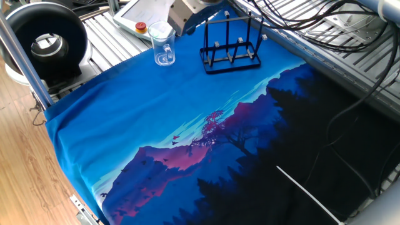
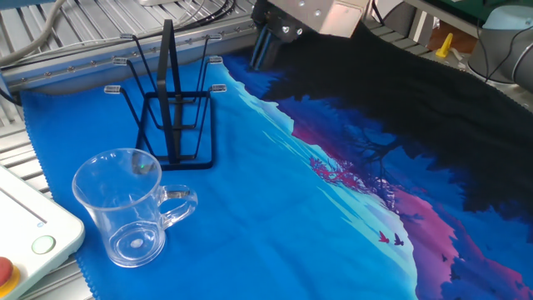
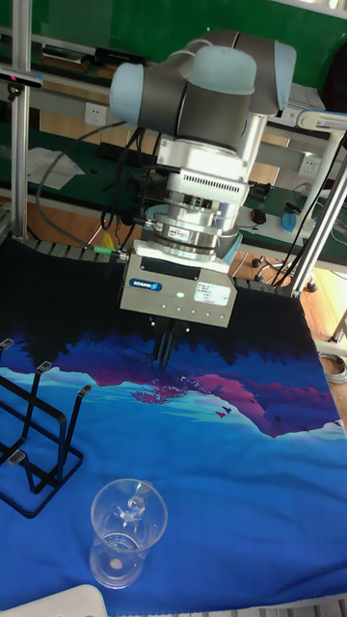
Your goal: Put the cup on the cup rack
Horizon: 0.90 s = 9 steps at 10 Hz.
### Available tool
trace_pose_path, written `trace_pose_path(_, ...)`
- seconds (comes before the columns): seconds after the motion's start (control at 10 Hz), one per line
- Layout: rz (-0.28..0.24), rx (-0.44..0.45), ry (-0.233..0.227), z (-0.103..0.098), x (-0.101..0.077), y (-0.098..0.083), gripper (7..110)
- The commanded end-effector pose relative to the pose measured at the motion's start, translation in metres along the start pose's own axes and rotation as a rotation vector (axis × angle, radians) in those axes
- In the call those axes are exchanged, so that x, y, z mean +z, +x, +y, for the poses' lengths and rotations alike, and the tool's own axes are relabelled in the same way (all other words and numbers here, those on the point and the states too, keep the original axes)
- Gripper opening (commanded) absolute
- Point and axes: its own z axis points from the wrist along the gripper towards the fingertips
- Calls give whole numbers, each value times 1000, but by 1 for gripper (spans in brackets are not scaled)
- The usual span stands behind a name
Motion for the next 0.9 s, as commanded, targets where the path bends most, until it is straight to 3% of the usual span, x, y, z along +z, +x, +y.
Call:
trace_pose_path(0.0, -87, 25, 0, -2, -2, -22, 7)
trace_pose_path(0.3, -205, 62, 1, -3, -6, -51, 7)
trace_pose_path(0.4, -204, -13, 26, -7, -6, -51, 7)
trace_pose_path(0.5, -188, -6, 32, -9, -6, -47, 7)
trace_pose_path(0.7, -241, 3, -56, 13, -9, -60, 7)
trace_pose_path(0.8, -235, 33, -72, 16, -9, -58, 7)
